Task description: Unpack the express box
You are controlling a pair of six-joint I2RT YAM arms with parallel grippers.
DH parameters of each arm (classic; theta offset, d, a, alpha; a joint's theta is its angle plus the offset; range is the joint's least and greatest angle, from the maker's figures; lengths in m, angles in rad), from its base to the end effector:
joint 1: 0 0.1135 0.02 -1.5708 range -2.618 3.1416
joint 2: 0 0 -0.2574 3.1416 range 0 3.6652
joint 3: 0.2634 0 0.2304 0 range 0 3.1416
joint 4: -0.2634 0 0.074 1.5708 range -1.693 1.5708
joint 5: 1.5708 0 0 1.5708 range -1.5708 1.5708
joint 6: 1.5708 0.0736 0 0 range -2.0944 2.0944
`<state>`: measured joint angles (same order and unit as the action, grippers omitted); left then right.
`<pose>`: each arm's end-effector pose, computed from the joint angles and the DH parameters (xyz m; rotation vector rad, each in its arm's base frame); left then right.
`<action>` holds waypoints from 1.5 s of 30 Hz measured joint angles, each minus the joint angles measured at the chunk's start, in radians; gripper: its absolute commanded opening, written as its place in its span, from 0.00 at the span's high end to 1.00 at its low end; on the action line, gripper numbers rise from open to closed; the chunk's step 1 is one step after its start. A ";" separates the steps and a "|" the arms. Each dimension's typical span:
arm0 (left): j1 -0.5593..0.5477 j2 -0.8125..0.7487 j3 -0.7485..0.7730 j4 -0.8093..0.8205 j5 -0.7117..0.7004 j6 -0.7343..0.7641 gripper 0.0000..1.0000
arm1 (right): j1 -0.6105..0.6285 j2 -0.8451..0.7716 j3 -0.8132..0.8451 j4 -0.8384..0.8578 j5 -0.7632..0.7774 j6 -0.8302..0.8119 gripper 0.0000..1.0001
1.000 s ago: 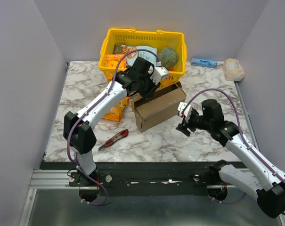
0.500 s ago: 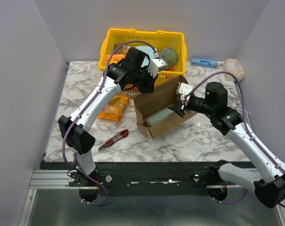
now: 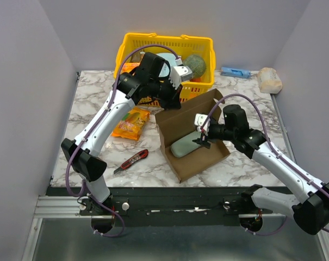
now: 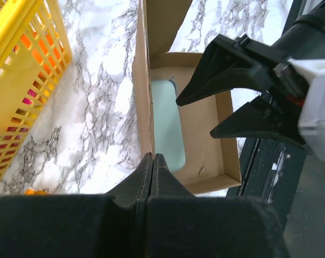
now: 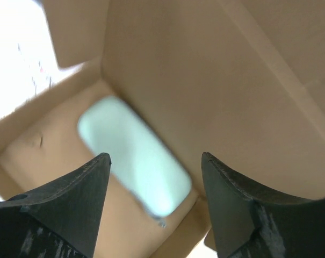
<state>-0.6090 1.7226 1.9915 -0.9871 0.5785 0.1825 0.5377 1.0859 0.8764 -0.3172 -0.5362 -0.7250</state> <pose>0.2719 -0.2387 0.3956 1.1632 1.9848 -0.8822 0.1944 0.1597 0.2846 -1.4508 1.4430 0.4441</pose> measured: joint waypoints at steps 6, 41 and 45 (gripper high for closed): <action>0.000 0.051 0.058 -0.018 0.026 0.032 1.00 | 0.000 0.032 -0.036 -0.059 -0.006 -0.171 0.05; 0.033 0.255 0.258 -0.001 0.153 0.071 1.00 | 0.056 0.536 0.045 -0.060 0.083 -0.684 0.09; 0.034 0.255 0.258 -0.001 0.156 0.067 1.00 | 0.064 0.549 0.018 0.019 0.110 -0.687 0.45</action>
<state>-0.5755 1.9774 2.2494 -0.9882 0.7341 0.2497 0.6014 1.6348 0.8944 -0.2985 -0.4259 -1.4117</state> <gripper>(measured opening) 0.010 0.794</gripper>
